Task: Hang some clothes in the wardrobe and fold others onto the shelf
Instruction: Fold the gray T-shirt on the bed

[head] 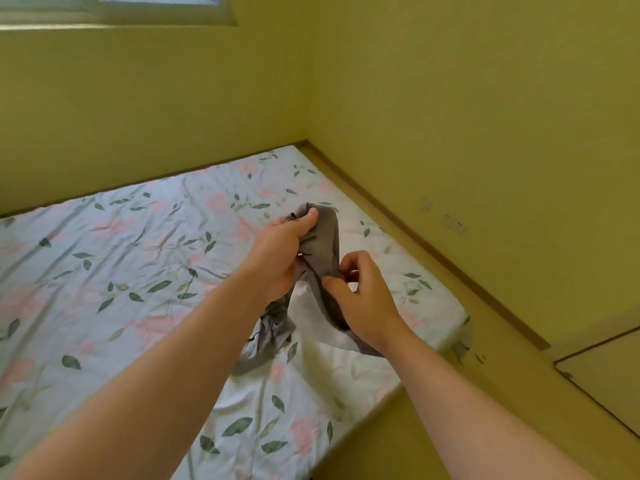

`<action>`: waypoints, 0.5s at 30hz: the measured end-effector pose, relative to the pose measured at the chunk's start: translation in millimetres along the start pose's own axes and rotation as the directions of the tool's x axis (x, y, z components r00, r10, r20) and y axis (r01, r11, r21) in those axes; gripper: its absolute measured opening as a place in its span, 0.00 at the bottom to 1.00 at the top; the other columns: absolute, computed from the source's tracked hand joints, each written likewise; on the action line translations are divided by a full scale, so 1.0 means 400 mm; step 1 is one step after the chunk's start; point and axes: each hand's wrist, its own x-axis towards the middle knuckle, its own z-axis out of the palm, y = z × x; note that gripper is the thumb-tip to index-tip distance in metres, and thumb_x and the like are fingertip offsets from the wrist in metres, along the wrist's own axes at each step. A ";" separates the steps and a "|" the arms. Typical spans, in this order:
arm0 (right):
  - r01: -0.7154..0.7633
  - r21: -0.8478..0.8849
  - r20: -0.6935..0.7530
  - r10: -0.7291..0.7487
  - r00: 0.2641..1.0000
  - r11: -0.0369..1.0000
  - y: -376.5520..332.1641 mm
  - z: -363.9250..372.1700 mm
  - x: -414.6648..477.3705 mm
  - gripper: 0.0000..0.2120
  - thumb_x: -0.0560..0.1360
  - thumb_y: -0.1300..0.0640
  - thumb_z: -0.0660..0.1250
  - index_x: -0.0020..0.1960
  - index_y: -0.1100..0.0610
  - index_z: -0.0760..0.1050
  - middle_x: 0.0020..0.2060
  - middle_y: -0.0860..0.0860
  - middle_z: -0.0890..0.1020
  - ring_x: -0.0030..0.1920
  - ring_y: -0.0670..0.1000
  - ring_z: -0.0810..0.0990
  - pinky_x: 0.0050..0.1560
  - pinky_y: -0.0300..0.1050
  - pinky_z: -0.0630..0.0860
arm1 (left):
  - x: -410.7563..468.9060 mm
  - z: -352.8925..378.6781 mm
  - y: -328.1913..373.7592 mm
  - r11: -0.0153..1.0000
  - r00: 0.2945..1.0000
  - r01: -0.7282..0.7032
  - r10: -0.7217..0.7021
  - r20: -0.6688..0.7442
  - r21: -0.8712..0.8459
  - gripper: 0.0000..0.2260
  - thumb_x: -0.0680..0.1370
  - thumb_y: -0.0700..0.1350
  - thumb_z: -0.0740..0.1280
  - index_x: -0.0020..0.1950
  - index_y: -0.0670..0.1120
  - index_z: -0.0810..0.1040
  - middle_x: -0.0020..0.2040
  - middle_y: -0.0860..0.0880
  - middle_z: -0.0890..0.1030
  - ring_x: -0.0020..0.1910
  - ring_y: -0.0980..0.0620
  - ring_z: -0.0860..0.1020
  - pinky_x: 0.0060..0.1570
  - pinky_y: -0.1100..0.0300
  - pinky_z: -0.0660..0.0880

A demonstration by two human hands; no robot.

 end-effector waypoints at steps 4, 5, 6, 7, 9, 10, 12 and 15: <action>0.093 -0.130 -0.013 -0.096 0.995 0.987 -0.068 -0.062 -0.025 0.30 0.63 0.31 0.73 0.57 0.43 0.67 0.52 0.44 0.75 0.49 0.42 0.78 0.44 0.45 0.80 | -0.063 0.118 0.069 0.982 0.980 -0.181 0.176 0.097 0.045 0.04 0.81 0.42 0.67 0.52 0.42 0.77 0.48 0.44 0.81 0.46 0.49 0.83 0.48 0.57 0.80; 0.122 -0.171 -0.049 -0.132 0.990 0.978 -0.083 -0.077 -0.026 0.28 0.64 0.32 0.73 0.56 0.42 0.67 0.50 0.43 0.76 0.47 0.42 0.78 0.42 0.44 0.80 | -0.079 0.142 0.086 0.969 0.967 -0.237 0.229 0.109 0.066 0.02 0.80 0.42 0.67 0.50 0.43 0.77 0.45 0.46 0.81 0.43 0.51 0.82 0.46 0.58 0.80; 0.148 -0.203 -0.087 -0.169 0.982 0.968 -0.098 -0.095 -0.025 0.23 0.67 0.35 0.73 0.55 0.43 0.68 0.48 0.43 0.76 0.45 0.43 0.78 0.40 0.44 0.79 | -0.093 0.162 0.102 0.955 0.955 -0.284 0.274 0.114 0.085 0.02 0.80 0.42 0.67 0.49 0.44 0.78 0.44 0.47 0.82 0.42 0.52 0.82 0.46 0.57 0.80; 0.177 -0.225 -0.118 -0.207 0.971 0.958 -0.112 -0.114 -0.021 0.16 0.72 0.41 0.71 0.54 0.45 0.70 0.45 0.44 0.77 0.42 0.44 0.78 0.39 0.43 0.77 | -0.103 0.176 0.115 0.941 0.943 -0.324 0.313 0.114 0.100 0.02 0.80 0.42 0.68 0.49 0.43 0.79 0.44 0.47 0.82 0.43 0.51 0.82 0.47 0.57 0.80; 0.183 -0.252 -0.169 -0.229 0.959 0.950 -0.144 -0.164 -0.012 0.02 0.80 0.53 0.65 0.51 0.50 0.73 0.41 0.46 0.78 0.39 0.44 0.76 0.36 0.40 0.71 | -0.112 0.189 0.137 0.890 0.906 -0.422 0.409 0.108 0.170 0.03 0.79 0.42 0.69 0.50 0.43 0.81 0.52 0.46 0.81 0.49 0.50 0.81 0.48 0.59 0.78; 0.178 -0.260 -0.197 -0.233 0.952 0.949 -0.160 -0.190 -0.009 0.03 0.81 0.57 0.61 0.49 0.51 0.73 0.39 0.46 0.78 0.38 0.45 0.75 0.34 0.38 0.69 | -0.113 0.191 0.147 0.858 0.884 -0.468 0.456 0.105 0.212 0.02 0.79 0.42 0.69 0.49 0.44 0.81 0.57 0.47 0.78 0.54 0.51 0.80 0.49 0.61 0.77; 0.188 -0.281 -0.230 -0.257 0.939 0.941 -0.188 -0.237 -0.003 0.08 0.82 0.60 0.58 0.47 0.51 0.73 0.38 0.47 0.78 0.36 0.48 0.75 0.30 0.36 0.66 | -0.117 0.193 0.166 0.831 0.858 -0.514 0.505 0.097 0.213 0.02 0.79 0.40 0.69 0.50 0.46 0.80 0.61 0.48 0.78 0.59 0.51 0.79 0.52 0.64 0.76; 0.235 -0.278 -0.212 -0.298 0.931 0.932 -0.222 -0.280 -0.007 0.11 0.81 0.64 0.57 0.50 0.52 0.76 0.41 0.48 0.80 0.41 0.50 0.77 0.34 0.40 0.71 | -0.128 0.199 0.180 0.866 0.867 -0.491 0.475 0.152 0.097 0.05 0.80 0.36 0.65 0.46 0.43 0.78 0.47 0.47 0.84 0.51 0.50 0.82 0.52 0.59 0.77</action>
